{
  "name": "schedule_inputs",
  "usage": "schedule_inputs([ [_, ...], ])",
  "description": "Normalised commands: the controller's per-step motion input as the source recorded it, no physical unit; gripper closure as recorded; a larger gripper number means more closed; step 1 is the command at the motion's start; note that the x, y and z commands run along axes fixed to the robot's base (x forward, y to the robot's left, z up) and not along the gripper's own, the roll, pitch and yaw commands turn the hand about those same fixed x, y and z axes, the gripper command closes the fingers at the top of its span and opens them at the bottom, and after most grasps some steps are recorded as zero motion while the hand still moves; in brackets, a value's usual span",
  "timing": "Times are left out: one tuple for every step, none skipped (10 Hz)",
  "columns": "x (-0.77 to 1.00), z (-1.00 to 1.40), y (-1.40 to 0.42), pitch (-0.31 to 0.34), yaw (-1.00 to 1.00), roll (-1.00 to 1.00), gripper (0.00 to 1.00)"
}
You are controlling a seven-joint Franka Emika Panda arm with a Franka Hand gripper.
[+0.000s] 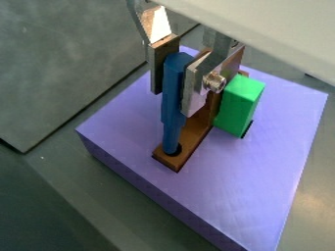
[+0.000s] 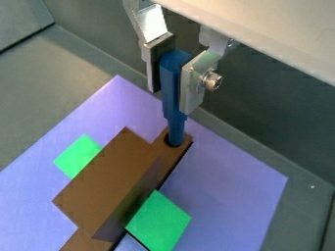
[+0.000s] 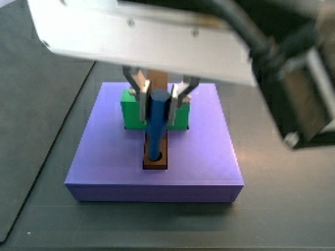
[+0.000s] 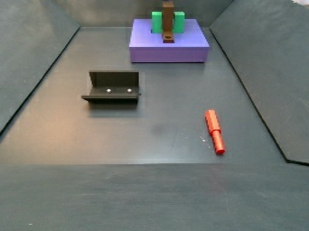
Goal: Pick up the blue object. Move up. Move to above the board. Insert the blue object.
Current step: Insert the blue object.
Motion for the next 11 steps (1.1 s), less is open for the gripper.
schedule_inputs([
  [0.16,-0.27,0.0,0.0,0.0,0.12,1.0],
  [0.15,-0.21,0.0,0.0,-0.01,0.14,1.0],
  [0.03,-0.28,0.0,0.0,0.0,0.1,1.0],
  [0.0,-0.32,-0.03,0.0,0.0,0.12,1.0],
  [0.0,-0.37,-0.06,0.0,0.0,0.16,1.0],
  [0.0,-0.42,-0.06,0.0,0.0,0.17,1.0],
  [0.0,-0.43,-0.09,0.0,0.0,0.14,1.0],
  [0.0,-0.44,-0.08,0.0,0.0,0.09,1.0],
  [0.04,-0.44,-0.05,0.003,0.0,0.03,1.0],
  [0.07,-0.03,0.0,0.046,-0.03,0.0,1.0],
  [0.0,0.0,0.0,0.0,0.0,0.0,1.0],
])
